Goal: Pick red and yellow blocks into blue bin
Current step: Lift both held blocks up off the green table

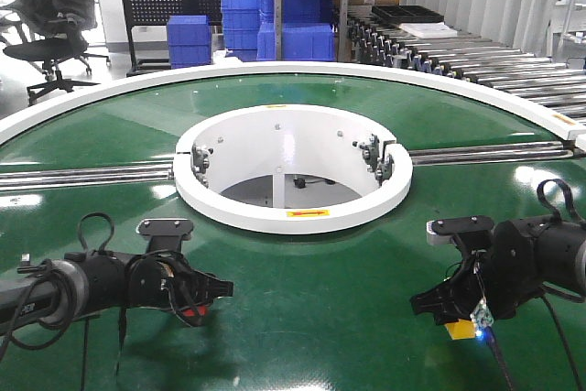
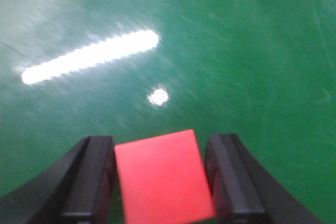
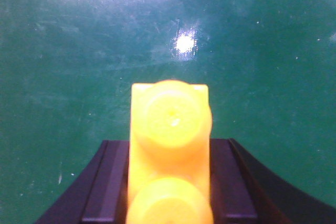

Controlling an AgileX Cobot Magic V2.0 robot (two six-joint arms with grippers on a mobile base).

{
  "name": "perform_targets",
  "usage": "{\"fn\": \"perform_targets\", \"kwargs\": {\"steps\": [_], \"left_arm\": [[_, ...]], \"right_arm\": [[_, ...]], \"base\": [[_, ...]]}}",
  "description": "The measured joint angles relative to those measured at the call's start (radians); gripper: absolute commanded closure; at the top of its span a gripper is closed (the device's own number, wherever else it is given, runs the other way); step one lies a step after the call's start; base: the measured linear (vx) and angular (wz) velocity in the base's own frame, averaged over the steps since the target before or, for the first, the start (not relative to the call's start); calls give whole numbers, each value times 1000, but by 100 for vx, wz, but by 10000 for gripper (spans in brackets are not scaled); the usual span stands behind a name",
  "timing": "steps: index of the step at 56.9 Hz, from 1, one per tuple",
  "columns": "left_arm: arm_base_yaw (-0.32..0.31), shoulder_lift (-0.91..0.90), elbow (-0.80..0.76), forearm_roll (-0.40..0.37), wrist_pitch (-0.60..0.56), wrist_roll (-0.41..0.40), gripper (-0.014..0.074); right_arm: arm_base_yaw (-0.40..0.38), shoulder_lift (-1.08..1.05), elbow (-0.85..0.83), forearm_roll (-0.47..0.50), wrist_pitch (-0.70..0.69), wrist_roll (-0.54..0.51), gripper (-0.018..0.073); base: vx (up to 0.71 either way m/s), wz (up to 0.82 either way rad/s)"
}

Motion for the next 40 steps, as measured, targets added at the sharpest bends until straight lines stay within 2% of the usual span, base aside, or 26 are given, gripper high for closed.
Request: {"fn": "perform_targets", "kwargs": {"steps": [11, 21, 26, 34, 35, 40], "left_arm": [[-5, 2, 0, 0, 12, 0, 118], [-5, 14, 0, 0, 15, 0, 199], [-5, 18, 0, 1, 14, 0, 309], [-5, 19, -1, 3, 16, 0, 586], [-5, 17, -1, 3, 17, 0, 607], [-5, 3, -1, 3, 50, 2, 605]], "right_arm": [[0, 0, 0, 0, 0, 0, 569], [0, 0, 0, 0, 0, 0, 569], [0, 0, 0, 0, 0, 0, 569], [0, 0, 0, 0, 0, 0, 569], [0, 0, 0, 0, 0, 0, 569], [0, 0, 0, 0, 0, 0, 569]], "base": [[0, 0], [0, 0], [0, 0], [0, 0], [0, 0], [0, 0]]}}
